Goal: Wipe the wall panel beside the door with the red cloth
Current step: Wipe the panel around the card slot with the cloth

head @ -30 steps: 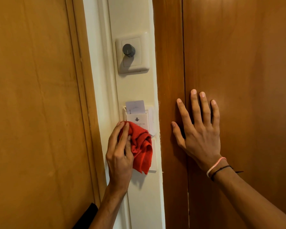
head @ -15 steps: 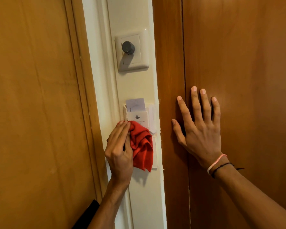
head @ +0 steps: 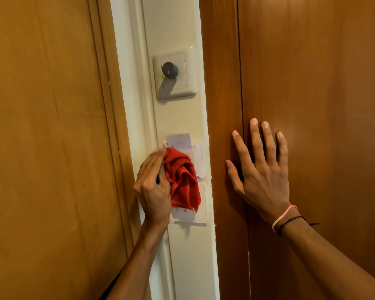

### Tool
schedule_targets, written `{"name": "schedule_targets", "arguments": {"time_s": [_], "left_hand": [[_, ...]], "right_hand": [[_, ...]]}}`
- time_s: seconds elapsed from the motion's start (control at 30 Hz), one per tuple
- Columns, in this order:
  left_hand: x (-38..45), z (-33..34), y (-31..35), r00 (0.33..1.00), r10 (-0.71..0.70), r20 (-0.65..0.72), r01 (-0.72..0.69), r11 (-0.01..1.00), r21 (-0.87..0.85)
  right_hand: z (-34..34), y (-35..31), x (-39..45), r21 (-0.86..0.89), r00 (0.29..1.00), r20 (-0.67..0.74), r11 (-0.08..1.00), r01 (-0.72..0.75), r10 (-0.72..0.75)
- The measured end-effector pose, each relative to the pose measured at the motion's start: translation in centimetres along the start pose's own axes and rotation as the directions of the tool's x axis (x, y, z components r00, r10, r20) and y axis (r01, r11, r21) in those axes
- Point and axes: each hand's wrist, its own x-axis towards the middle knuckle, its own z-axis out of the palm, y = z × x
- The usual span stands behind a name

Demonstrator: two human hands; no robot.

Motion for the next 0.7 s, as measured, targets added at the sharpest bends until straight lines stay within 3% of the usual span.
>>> {"name": "schedule_targets", "arguments": {"time_s": [0.3, 0.43, 0.7], "left_hand": [[-1.7, -0.7, -0.5, 0.995, 0.078, 0.059, -0.082, 0.995, 0.064], [-0.8, -0.1, 0.2, 1.000, 0.021, 0.015, -0.021, 0.999, 0.044], [-4.1, -1.3, 0.4, 0.996, -0.025, 0.088, 0.016, 0.995, 0.100]], "right_hand": [[0.0, 0.1, -0.2, 0.001, 1.000, 0.005, 1.000, -0.004, 0.004], [0.0, 0.0, -0.1, 0.008, 1.000, 0.004, 1.000, -0.001, 0.001], [-1.0, -0.1, 0.0, 0.048, 0.999, 0.054, 0.999, -0.004, 0.002]]}}
